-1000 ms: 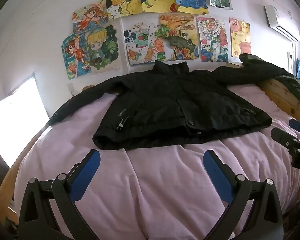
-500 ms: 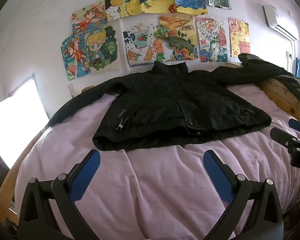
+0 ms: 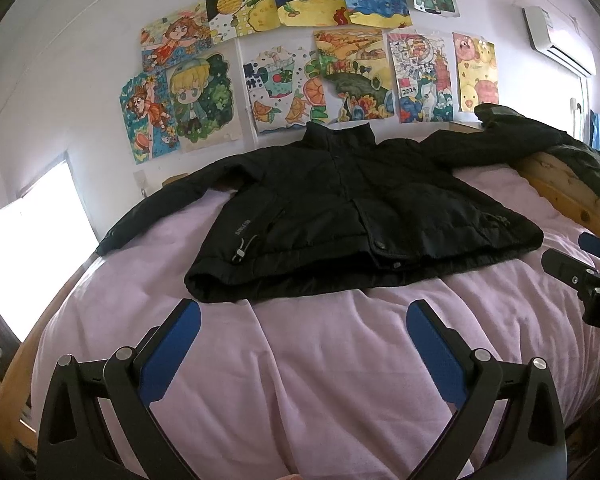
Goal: Fold large clothes
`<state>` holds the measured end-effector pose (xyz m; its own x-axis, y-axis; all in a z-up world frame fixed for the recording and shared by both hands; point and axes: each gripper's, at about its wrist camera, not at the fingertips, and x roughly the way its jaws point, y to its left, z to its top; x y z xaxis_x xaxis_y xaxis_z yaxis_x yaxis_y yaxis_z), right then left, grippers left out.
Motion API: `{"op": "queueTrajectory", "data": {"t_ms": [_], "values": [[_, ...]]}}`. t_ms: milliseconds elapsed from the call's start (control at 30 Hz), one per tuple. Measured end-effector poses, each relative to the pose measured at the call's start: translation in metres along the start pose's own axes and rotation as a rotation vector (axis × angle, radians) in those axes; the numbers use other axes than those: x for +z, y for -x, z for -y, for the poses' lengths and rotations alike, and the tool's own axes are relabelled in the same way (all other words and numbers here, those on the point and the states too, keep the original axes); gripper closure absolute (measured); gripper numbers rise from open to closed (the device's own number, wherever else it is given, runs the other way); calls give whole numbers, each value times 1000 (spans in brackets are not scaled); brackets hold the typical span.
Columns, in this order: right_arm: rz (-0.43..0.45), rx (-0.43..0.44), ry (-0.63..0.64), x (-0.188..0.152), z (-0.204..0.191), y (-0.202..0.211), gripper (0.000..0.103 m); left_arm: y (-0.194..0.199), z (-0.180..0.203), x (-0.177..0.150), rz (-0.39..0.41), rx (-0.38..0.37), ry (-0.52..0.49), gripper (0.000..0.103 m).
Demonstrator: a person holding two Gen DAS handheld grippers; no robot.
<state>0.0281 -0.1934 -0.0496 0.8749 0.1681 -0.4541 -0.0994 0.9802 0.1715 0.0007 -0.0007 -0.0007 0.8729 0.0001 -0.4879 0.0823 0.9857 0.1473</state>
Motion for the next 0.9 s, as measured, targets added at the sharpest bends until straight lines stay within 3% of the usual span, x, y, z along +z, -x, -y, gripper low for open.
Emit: {"op": "queueTrajectory", "data": {"t_ms": [900], "values": [[-11, 0, -13, -1, 13, 1, 0, -2, -1, 3, -8, 1, -6, 2]]}}
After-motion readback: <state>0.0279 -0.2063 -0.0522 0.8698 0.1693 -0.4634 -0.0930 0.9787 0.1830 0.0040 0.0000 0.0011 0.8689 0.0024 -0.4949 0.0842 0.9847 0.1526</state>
